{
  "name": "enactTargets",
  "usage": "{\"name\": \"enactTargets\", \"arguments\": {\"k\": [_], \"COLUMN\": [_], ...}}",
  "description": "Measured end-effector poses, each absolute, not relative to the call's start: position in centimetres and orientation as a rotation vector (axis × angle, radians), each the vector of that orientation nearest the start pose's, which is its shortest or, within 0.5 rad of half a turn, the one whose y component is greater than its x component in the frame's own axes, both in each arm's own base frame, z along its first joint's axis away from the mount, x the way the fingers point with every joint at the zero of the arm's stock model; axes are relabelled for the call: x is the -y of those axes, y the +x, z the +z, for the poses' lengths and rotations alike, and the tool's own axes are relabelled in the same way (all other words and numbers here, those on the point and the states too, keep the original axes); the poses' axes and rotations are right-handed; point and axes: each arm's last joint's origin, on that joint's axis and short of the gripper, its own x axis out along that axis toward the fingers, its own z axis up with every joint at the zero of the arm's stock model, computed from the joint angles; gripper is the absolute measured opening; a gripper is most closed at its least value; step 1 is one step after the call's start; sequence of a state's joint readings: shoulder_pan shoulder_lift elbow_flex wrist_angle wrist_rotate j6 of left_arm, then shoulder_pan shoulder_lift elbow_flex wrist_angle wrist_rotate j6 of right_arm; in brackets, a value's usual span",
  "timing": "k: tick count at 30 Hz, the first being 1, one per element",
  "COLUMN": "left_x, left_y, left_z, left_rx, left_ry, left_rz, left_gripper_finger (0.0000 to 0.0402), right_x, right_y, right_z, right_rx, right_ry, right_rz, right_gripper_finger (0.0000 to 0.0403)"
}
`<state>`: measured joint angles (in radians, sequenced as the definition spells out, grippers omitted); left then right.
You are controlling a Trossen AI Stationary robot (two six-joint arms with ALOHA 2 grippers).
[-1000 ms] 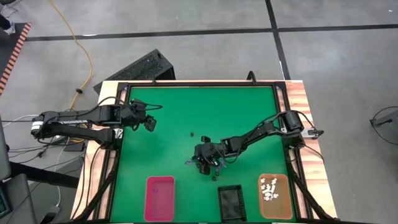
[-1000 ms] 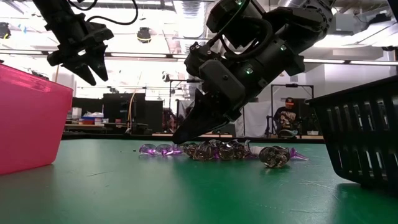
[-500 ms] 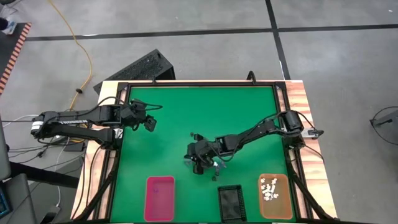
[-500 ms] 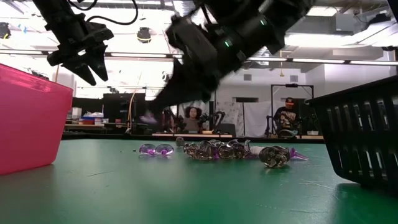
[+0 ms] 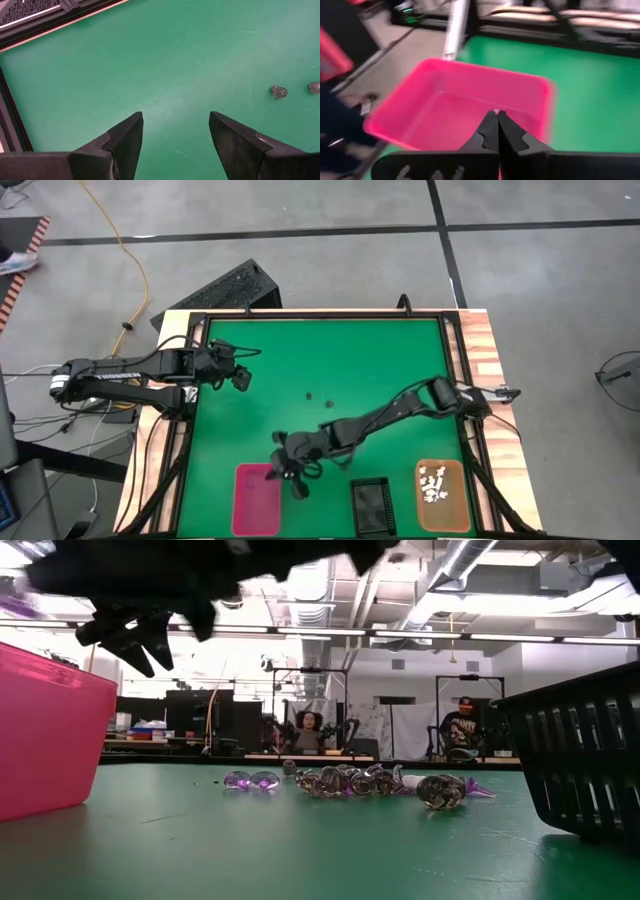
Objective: Sort Halloween decoration
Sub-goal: Put the violet witch hat toy into the red organizing bin
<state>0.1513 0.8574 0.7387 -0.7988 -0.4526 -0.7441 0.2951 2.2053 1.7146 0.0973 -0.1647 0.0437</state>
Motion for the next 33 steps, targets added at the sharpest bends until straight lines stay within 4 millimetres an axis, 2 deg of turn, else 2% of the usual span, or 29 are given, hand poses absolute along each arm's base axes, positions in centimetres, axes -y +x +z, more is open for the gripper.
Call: {"name": "enactTargets", "arguments": {"k": [3, 9, 13, 16, 19, 24, 31, 33], "left_x": [-3.6, -3.6, -3.6, -3.5, -3.5, -3.6, -3.6, -3.6], "left_y": [15.1, 15.1, 15.1, 15.1, 15.1, 15.1, 15.1, 15.1], "left_z": [25.9, 25.9, 25.9, 25.9, 25.9, 25.9, 25.9, 25.9], "left_rx": [-0.663, -0.664, -0.668, -0.672, -0.673, -0.669, -0.669, -0.671], "left_ry": [-0.530, -0.533, -0.535, -0.533, -0.532, -0.527, -0.526, -0.526], "left_rz": [0.867, 0.865, 0.858, 0.859, 0.859, 0.865, 0.866, 0.866], "left_gripper_finger": [0.0219, 0.0219, 0.0219, 0.0219, 0.0219, 0.0219, 0.0219, 0.0219], "right_x": [-15.1, -14.5, -14.5, -13.3, -11.2, -8.3, -8.3, -8.4], "right_y": [49.4, 49.5, 49.3, 48.4, 46.9, 45.6, 46.5, 46.7], "right_z": [22.3, 22.3, 22.4, 22.5, 23.2, 24.2, 20.9, 20.6], "right_rx": [-0.443, -0.468, -0.496, -0.639, -0.802, -0.920, -0.973, -0.957], "right_ry": [0.027, 0.006, 0.034, 0.040, 0.024, -0.008, -0.154, -0.181], "right_rz": [0.484, 0.471, 0.464, 0.427, 0.358, 0.311, 0.371, 0.371], "right_gripper_finger": [0.0045, 0.0116, 0.0148, 0.0153, 0.0147, 0.0133, 0.0132, 0.0132]}}
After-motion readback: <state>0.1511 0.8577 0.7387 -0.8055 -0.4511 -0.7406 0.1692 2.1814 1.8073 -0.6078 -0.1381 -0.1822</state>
